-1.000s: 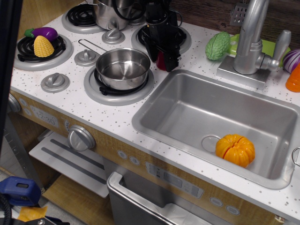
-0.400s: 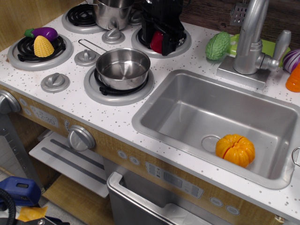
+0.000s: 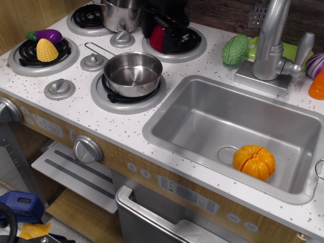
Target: Put sweet potato in pan which is on stove
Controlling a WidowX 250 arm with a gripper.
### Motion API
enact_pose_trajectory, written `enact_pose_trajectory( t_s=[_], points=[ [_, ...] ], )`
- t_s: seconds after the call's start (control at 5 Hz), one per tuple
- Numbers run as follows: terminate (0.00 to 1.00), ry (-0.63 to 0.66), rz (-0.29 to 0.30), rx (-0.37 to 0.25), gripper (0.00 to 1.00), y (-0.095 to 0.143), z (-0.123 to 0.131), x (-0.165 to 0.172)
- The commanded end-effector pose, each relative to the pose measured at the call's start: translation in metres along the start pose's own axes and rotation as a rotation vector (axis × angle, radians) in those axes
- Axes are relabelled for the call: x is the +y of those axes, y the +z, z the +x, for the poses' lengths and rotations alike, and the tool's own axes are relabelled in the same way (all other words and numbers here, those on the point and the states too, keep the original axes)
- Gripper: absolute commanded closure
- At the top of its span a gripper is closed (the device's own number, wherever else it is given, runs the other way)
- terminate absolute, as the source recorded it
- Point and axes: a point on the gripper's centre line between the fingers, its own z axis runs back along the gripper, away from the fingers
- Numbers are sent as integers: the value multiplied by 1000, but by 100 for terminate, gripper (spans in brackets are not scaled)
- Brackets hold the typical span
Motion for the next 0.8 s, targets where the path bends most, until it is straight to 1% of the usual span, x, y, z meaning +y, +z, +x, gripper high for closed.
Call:
enact_pose_trajectory(
  t_s=[0.0, 0.2, 0.4, 0.6],
  points=[
    [0, 37, 34, -78, 100, 24, -21, 29],
    [0, 42, 22, -104, 100, 6, -34, 29],
    [0, 43, 1, -137, 100, -10, -41, 27],
    [0, 42, -8, -165, 100, -23, -46, 26]
  ],
)
